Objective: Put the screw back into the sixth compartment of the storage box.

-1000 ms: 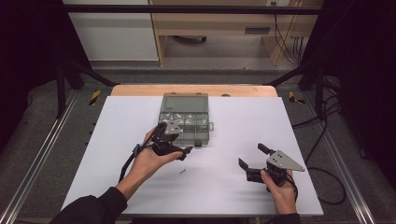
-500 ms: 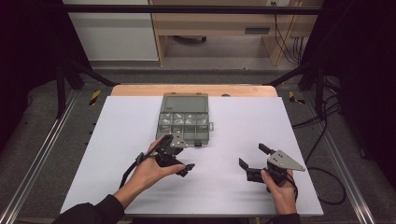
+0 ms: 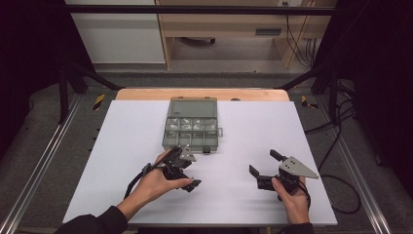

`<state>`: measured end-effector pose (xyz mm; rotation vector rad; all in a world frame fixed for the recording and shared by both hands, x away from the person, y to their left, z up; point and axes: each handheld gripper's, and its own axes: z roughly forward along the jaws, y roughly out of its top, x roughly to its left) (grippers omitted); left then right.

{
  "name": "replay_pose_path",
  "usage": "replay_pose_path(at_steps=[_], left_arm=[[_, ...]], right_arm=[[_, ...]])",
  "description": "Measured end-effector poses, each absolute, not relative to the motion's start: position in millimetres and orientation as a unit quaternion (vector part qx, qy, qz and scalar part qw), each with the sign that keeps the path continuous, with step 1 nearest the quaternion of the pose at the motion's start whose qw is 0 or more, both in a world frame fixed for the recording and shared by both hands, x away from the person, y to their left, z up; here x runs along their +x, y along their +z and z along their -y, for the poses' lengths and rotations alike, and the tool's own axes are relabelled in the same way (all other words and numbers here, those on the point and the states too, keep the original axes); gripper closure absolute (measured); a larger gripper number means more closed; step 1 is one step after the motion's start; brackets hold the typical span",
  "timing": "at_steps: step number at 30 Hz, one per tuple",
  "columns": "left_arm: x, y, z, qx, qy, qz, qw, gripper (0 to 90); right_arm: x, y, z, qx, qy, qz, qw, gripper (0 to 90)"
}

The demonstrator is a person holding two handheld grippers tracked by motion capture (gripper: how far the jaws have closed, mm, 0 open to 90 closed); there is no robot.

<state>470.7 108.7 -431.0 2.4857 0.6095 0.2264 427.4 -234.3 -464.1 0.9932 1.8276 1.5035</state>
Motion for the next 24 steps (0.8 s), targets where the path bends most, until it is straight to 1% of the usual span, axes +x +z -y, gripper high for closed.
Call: replay_pose_path(at_steps=[4,13,19,22,24], left_arm=[[471.4,-432.5,-108.8,0.93,0.085,-0.227,0.277,9.7],[474.0,-437.6,-107.9,0.94,0.067,-0.224,0.249,12.3],[474.4,-440.7,-106.4,0.941,0.054,-0.232,0.241,14.1],[475.3,-441.5,-106.0,0.941,0.052,-0.233,0.238,19.1],[475.9,-441.4,-106.0,0.943,0.048,-0.232,0.235,27.3]], right_arm=[[427.4,-464.2,233.9,0.373,0.561,-0.683,0.283,3.1],[427.6,-463.9,233.7,0.37,0.561,-0.684,0.284,3.0],[427.1,-463.4,230.8,0.373,0.557,-0.685,0.286,2.6],[427.2,-463.4,230.7,0.373,0.557,-0.684,0.287,2.7],[427.0,-463.1,231.1,0.371,0.558,-0.684,0.287,2.8]])
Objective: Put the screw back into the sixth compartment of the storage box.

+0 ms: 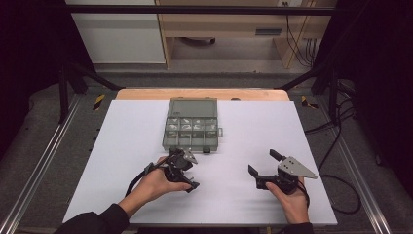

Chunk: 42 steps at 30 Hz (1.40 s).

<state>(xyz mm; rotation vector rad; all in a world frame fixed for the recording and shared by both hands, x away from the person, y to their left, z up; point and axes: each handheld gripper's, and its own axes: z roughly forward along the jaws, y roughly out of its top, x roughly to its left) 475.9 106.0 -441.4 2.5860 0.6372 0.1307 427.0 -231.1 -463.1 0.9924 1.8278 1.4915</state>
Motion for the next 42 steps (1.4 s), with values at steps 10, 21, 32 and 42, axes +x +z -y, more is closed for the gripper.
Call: replay_pose_path(at_steps=[10,21,32,42], left_arm=[[478.4,-441.5,-104.7,0.94,0.05,-0.254,0.22,57.8],[483.0,-445.3,-103.3,0.943,0.032,-0.255,0.212,76.5],[482.1,-450.2,-99.9,0.948,0.047,-0.244,0.201,87.7],[481.7,-439.0,-107.5,0.93,0.093,-0.26,0.244,88.0]], right_arm=[[427.3,-463.4,231.5,0.373,0.556,-0.685,0.287,3.4],[427.7,-463.3,231.8,0.371,0.557,-0.685,0.286,3.7],[427.8,-463.5,232.5,0.372,0.556,-0.686,0.285,4.1],[427.8,-463.4,233.5,0.37,0.558,-0.686,0.285,4.0]])
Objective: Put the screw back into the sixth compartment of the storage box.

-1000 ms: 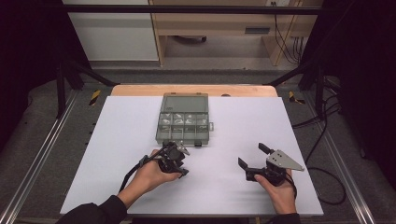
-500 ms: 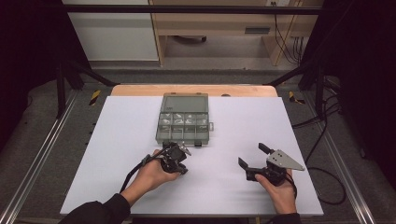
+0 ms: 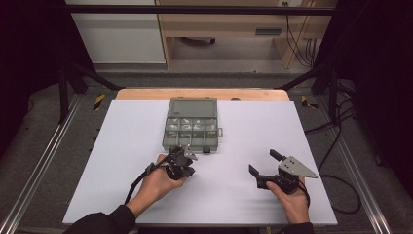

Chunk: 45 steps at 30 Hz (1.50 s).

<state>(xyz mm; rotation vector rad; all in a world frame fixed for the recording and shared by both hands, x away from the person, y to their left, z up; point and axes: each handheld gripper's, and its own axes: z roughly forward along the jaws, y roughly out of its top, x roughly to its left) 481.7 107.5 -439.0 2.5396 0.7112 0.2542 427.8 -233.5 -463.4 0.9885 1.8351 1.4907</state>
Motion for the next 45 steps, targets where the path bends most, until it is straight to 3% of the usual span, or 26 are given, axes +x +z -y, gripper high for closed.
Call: replay_pose_path(at_steps=[15,45], left_arm=[[488.4,-419.1,-121.0,0.894,0.137,-0.298,0.304,88.0],[522.2,-397.3,-138.9,0.866,0.175,-0.335,0.329,88.0]], right_arm=[[426.5,-461.7,235.1,0.358,0.567,-0.688,0.279,3.9],[425.7,-460.7,237.3,0.357,0.571,-0.685,0.279,4.1]])
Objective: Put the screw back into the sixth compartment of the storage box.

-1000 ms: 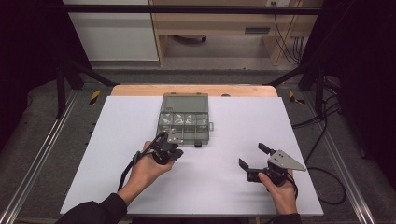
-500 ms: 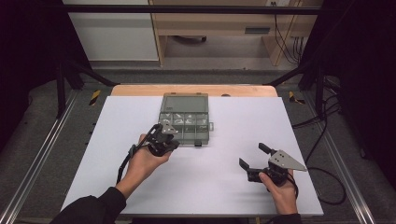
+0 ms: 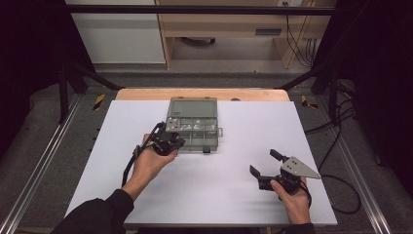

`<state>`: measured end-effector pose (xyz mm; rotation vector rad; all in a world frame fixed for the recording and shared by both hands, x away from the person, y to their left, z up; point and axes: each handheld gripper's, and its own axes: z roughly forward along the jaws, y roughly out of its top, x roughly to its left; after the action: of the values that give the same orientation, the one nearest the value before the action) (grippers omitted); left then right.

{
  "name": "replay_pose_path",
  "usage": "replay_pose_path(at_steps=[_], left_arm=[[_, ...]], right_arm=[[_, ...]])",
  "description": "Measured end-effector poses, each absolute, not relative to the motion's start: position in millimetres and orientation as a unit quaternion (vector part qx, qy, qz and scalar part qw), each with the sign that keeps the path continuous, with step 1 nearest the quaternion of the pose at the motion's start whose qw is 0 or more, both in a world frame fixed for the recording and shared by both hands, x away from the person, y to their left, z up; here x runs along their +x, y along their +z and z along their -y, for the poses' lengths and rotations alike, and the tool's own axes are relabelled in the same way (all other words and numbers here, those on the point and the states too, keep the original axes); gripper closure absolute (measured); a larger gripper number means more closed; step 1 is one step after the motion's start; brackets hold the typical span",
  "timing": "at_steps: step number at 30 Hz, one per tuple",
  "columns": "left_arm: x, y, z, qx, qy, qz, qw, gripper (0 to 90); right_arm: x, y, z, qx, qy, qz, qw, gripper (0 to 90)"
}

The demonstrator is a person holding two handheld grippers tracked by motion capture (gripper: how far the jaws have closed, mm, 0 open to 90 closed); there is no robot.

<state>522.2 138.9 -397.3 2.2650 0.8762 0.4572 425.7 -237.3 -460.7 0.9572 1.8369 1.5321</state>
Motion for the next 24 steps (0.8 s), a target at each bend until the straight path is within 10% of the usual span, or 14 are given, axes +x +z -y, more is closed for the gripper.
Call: replay_pose_path(at_steps=[24], left_arm=[[536.3,-402.5,-137.7,0.842,0.199,-0.355,0.355,88.0]], right_arm=[[425.5,-460.8,236.7,0.357,0.569,-0.687,0.277,4.5]])
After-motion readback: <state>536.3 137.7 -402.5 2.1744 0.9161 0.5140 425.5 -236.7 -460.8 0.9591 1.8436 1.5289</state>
